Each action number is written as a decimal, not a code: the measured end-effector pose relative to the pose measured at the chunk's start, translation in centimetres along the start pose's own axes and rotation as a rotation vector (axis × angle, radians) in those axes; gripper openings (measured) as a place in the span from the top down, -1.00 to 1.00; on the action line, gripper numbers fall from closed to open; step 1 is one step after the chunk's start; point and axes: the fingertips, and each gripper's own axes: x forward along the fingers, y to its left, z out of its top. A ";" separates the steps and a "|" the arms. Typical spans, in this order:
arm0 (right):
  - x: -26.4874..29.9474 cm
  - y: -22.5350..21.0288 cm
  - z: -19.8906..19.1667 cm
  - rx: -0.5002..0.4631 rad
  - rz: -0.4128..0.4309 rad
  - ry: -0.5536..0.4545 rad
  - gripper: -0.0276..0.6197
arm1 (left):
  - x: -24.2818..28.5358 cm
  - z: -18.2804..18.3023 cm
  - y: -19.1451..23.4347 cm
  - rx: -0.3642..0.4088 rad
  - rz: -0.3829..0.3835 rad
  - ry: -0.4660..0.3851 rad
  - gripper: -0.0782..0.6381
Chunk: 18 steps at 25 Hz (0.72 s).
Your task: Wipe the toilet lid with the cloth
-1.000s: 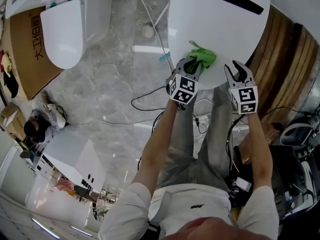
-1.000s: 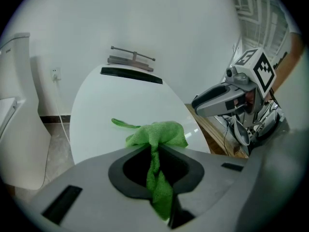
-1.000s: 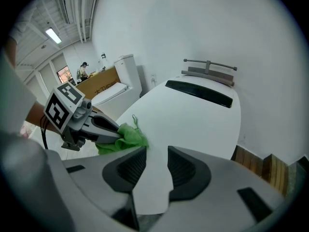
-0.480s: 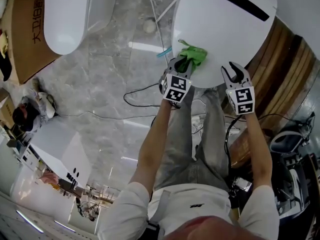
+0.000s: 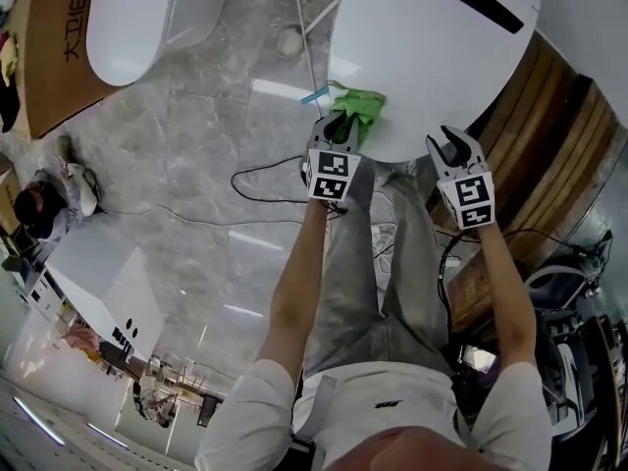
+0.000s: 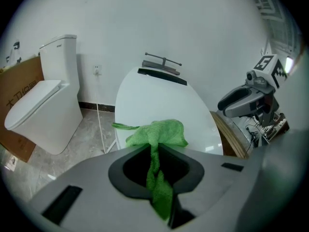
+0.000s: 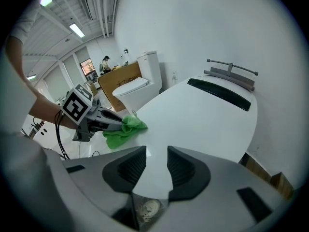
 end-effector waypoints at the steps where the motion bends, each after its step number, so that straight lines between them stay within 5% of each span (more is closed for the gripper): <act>1: -0.2 0.1 -0.4 -0.002 0.005 0.001 0.49 | -0.1 -0.3 -0.2 -0.007 0.009 -0.002 0.60; 18: -4.4 2.9 -4.5 -0.112 0.122 0.001 0.49 | -0.7 -4.2 -7.2 -0.153 0.063 -0.021 0.60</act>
